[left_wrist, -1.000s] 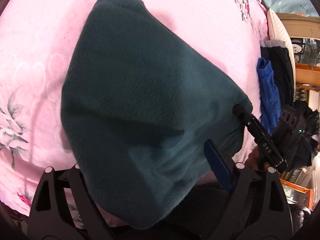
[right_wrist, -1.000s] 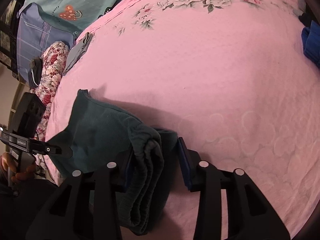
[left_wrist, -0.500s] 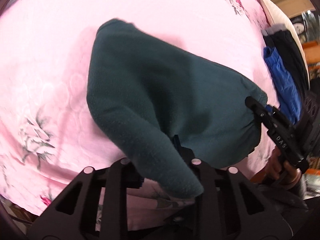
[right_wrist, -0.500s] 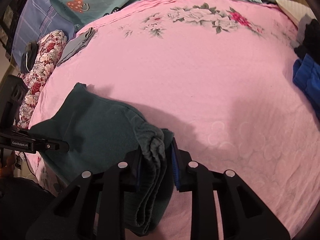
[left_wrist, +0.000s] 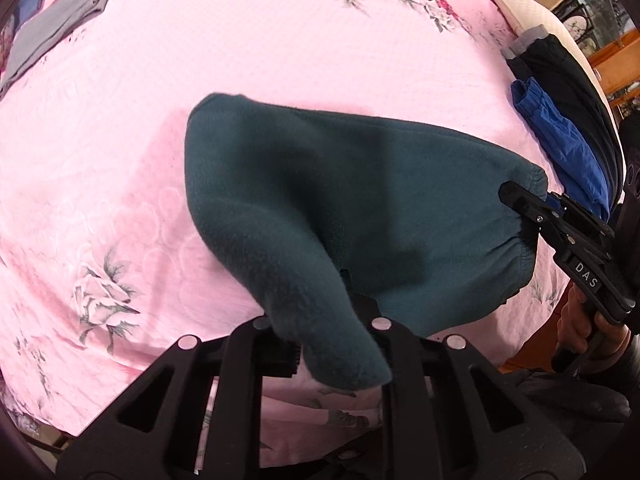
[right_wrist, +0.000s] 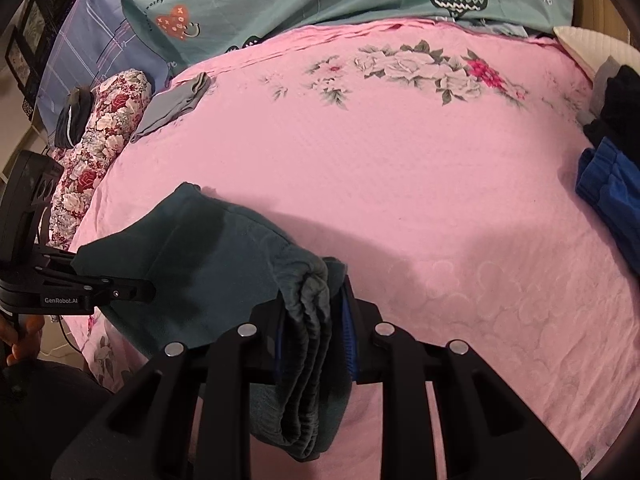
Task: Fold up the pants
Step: 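Lift the folded pants with the right gripper and carry them toward the pillow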
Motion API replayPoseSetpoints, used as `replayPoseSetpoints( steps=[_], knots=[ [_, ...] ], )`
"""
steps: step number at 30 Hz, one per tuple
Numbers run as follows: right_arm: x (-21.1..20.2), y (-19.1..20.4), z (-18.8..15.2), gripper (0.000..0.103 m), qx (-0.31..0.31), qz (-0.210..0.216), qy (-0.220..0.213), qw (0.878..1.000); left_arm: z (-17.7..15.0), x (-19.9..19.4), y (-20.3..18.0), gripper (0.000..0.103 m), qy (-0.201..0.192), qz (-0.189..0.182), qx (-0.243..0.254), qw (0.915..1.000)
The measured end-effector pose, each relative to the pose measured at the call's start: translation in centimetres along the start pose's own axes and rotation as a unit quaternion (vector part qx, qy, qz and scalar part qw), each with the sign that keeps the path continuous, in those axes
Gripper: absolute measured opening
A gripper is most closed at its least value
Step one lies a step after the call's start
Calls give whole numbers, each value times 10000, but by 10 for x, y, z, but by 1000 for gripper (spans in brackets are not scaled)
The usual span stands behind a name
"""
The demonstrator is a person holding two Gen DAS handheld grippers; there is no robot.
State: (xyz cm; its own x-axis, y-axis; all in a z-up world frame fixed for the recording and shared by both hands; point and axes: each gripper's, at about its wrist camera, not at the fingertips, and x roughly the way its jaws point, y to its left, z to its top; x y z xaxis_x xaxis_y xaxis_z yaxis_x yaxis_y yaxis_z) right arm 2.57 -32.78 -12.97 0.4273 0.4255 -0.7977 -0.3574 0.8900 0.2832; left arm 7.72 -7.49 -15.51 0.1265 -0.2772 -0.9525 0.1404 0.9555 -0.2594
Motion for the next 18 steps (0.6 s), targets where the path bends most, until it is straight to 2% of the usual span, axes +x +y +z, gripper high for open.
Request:
replayPoseSetpoints(
  steps=[4,11,18],
  knots=[
    [-5,10,4,23,-5,-115,-129,9998,1,-8,5,15,-96,-44,116,9999],
    [-13,51,17,23,-359,-536,-352,9973,7,-27,32,15,-407,-249,281,9985],
    [4,117,41,23,-454,-857,-408,9944,8,-50,88,15,-698,-420,396,9959]
  ],
)
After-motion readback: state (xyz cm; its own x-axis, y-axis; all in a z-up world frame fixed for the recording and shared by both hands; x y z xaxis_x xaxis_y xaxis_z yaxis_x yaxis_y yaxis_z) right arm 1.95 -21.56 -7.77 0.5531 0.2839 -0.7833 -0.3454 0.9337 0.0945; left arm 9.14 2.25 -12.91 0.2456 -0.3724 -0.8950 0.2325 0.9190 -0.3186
